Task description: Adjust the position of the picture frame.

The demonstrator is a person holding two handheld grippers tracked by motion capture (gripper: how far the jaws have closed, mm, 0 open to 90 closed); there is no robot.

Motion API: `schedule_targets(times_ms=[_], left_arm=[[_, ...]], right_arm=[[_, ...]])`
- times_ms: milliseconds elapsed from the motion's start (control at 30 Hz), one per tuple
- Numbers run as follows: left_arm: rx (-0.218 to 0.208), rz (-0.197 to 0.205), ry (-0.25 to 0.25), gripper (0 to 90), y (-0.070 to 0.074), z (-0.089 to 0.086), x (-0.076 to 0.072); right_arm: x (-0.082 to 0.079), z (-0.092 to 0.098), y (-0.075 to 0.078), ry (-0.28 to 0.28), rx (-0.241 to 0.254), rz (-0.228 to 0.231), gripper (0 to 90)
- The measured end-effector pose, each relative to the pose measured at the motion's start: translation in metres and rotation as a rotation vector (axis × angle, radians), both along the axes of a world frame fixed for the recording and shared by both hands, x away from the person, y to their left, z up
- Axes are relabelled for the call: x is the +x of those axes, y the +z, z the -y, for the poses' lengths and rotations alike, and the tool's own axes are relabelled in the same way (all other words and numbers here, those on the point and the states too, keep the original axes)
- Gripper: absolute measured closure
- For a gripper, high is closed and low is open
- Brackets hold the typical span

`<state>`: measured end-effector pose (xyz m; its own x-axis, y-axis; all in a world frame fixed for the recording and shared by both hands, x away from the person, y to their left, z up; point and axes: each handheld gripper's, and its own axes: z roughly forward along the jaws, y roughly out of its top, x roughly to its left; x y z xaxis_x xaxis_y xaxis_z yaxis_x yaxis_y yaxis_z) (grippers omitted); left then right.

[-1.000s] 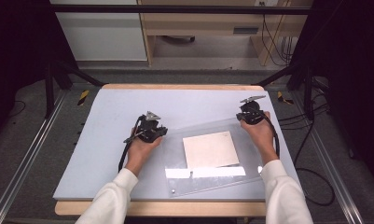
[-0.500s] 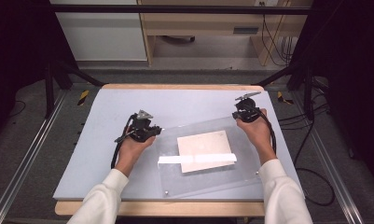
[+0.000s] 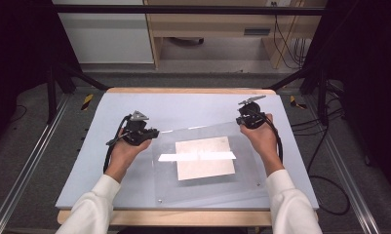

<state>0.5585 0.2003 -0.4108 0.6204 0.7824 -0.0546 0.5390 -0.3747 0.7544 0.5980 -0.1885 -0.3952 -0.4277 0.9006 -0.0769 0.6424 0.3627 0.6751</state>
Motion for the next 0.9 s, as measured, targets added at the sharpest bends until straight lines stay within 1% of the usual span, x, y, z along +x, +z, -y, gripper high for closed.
schedule_targets(times_ms=[167, 267, 300, 367, 400, 533, 633, 767, 900], left_arm=[[0.006, -0.002, -0.017, 81.9, 0.006, -0.007, 0.002], [0.009, -0.006, -0.027, 81.9, 0.008, -0.010, 0.003], [0.017, -0.010, -0.037, 81.9, 0.008, -0.012, 0.004], [0.017, -0.012, -0.041, 81.9, 0.008, -0.014, 0.005], [0.023, -0.016, -0.055, 81.9, 0.008, -0.017, 0.005], [0.031, -0.019, -0.058, 81.8, 0.008, -0.025, 0.004], [0.036, -0.020, -0.060, 81.7, 0.009, -0.028, 0.004], [0.047, -0.028, -0.067, 81.6, 0.009, -0.039, 0.005], [0.042, -0.034, -0.060, 81.6, 0.007, -0.044, 0.007]], right_arm=[[-0.005, -0.005, 0.006, 0.002, 0.004, 0.001, 85.0], [-0.007, -0.008, 0.007, -0.004, 0.007, -0.001, 84.9], [-0.009, -0.010, 0.007, -0.013, 0.008, -0.007, 84.9], [-0.012, -0.012, 0.005, -0.022, 0.022, -0.011, 84.7], [-0.014, -0.013, 0.004, -0.023, 0.017, -0.015, 84.7], [-0.021, -0.020, 0.000, -0.026, 0.022, -0.027, 84.8], [-0.024, -0.025, -0.002, -0.029, 0.031, -0.027, 84.8], [-0.030, -0.033, -0.005, -0.030, 0.032, -0.034, 84.7], [-0.032, -0.041, -0.009, -0.022, 0.031, -0.040, 84.8]])
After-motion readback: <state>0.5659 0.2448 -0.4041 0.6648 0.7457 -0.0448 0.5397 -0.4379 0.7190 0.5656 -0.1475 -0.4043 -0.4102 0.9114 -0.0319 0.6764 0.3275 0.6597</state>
